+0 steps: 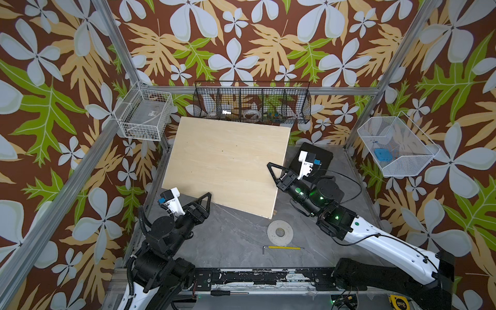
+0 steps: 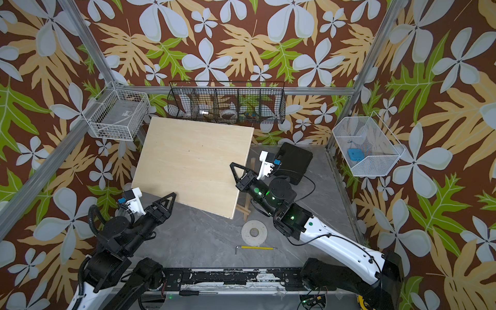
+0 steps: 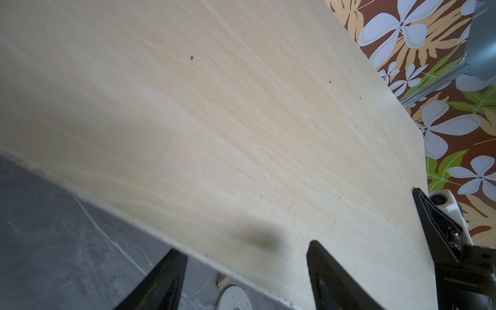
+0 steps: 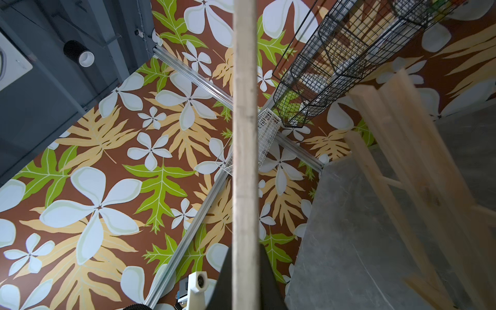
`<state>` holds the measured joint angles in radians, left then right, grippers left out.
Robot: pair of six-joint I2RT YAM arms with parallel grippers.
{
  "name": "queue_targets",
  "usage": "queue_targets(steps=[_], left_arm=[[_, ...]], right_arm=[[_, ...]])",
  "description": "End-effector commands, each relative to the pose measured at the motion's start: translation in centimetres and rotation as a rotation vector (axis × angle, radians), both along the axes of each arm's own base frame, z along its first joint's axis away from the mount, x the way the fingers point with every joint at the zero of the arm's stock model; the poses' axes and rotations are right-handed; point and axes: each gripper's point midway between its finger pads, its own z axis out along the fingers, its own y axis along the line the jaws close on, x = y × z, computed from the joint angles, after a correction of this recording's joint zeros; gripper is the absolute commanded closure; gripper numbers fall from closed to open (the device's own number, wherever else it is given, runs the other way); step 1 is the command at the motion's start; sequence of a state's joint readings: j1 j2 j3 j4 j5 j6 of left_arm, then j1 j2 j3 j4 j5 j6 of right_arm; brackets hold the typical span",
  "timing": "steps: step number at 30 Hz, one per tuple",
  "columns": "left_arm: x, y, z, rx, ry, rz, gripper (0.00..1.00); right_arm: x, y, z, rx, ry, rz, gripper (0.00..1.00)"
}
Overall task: Disassemble the easel
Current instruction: Place the corner of the board.
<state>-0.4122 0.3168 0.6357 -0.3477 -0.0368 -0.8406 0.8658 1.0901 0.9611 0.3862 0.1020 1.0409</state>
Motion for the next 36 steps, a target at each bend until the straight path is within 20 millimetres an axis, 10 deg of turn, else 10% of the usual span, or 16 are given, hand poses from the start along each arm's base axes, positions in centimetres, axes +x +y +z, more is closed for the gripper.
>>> queue_targets(steps=[1, 24, 36], left_arm=[[-0.3, -0.1, 0.0, 0.025, -0.006, -0.015, 0.27], [-1.4, 1.5, 4.4, 0.262, -0.006, 0.008, 0.31], [-1.0, 1.7, 2.6, 0.273, 0.052, 0.027, 0.31]], right_arm=[[-0.8, -2.0, 5.9, 0.191, -0.146, -0.027, 1.00], [0.2, 5.0, 2.1, 0.097, -0.003, 0.145, 1.00], [-2.2, 12.0, -3.0, 0.081, 0.123, 0.323, 1.00]])
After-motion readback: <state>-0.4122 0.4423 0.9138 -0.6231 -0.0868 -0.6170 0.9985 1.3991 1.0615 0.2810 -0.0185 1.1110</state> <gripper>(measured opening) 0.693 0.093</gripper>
